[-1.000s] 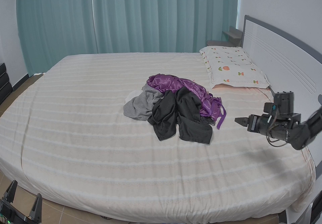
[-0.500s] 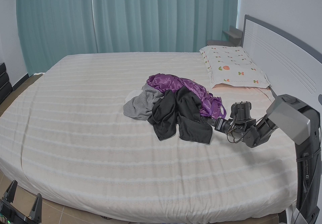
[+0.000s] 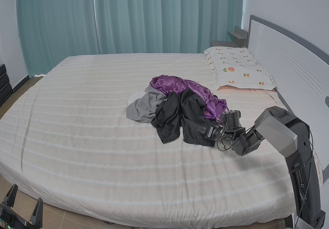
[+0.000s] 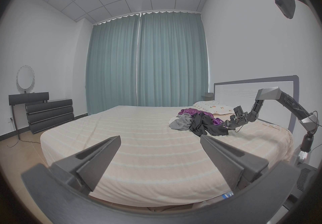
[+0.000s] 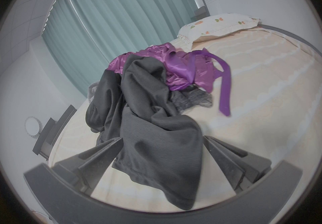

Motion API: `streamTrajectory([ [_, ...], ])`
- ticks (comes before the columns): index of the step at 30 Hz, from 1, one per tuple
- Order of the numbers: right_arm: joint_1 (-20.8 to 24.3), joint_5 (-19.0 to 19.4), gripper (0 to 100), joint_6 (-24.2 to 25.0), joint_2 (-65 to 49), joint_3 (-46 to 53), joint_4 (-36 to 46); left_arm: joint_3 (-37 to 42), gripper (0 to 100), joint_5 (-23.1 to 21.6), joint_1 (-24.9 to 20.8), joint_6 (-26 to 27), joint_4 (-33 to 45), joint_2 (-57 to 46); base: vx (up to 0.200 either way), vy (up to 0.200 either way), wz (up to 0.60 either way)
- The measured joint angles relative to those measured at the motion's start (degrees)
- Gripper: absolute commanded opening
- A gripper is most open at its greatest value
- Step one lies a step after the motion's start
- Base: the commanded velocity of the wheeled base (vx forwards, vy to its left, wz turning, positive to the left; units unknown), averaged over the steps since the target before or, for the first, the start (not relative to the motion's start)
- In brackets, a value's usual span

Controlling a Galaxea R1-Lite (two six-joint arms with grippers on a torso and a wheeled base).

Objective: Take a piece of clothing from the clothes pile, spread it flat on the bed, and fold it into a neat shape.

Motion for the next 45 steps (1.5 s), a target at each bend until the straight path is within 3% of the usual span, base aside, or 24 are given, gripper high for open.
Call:
streamTrajectory([
  [1, 0.35, 0.0, 100, 0.09, 0.48, -0.83, 0.0, 0.0, 100, 0.0, 0.0, -0.01, 0.0, 0.0, 0.0, 0.0, 0.0],
  [2, 0.68, -0.02, 0, 0.22, 0.88, -1.51, 0.02, 0.0, 100, 0.02, 0.0, -0.01, 0.0, 0.0, 0.0, 0.0, 0.0],
  [9, 2.19, -0.16, 0, 1.28, 3.56, -5.71, 1.72, 0.0, 100, 0.0, 0.0, 0.0, 0.0, 0.0, 0.0, 0.0, 0.0],
  [18, 2.17, -0.22, 0, 6.78, 3.08, -4.61, 1.4, 0.0, 100, 0.0, 0.0, -0.01, 0.0, 0.0, 0.0, 0.0, 0.0],
  [29, 2.67, 3.11, 0, 14.95, -7.97, 14.28, -7.66, 0.0, 100, 0.02, 0.0, 0.0, 0.0, 0.0, 0.0, 0.0, 0.0],
  [38, 6.08, 4.4, 0, 16.55, -22.16, 34.47, -20.36, 0.0, 100, 0.02, 0.0, 0.02, 0.0, -0.02, 0.0, 0.0, 0.0],
  [45, 10.54, 4.67, 0, 16.7, -35.23, 43.41, -23.83, 0.0, 100, 0.0, 0.0, 0.0, 0.0, 0.0, 0.0, 0.0, 0.0],
])
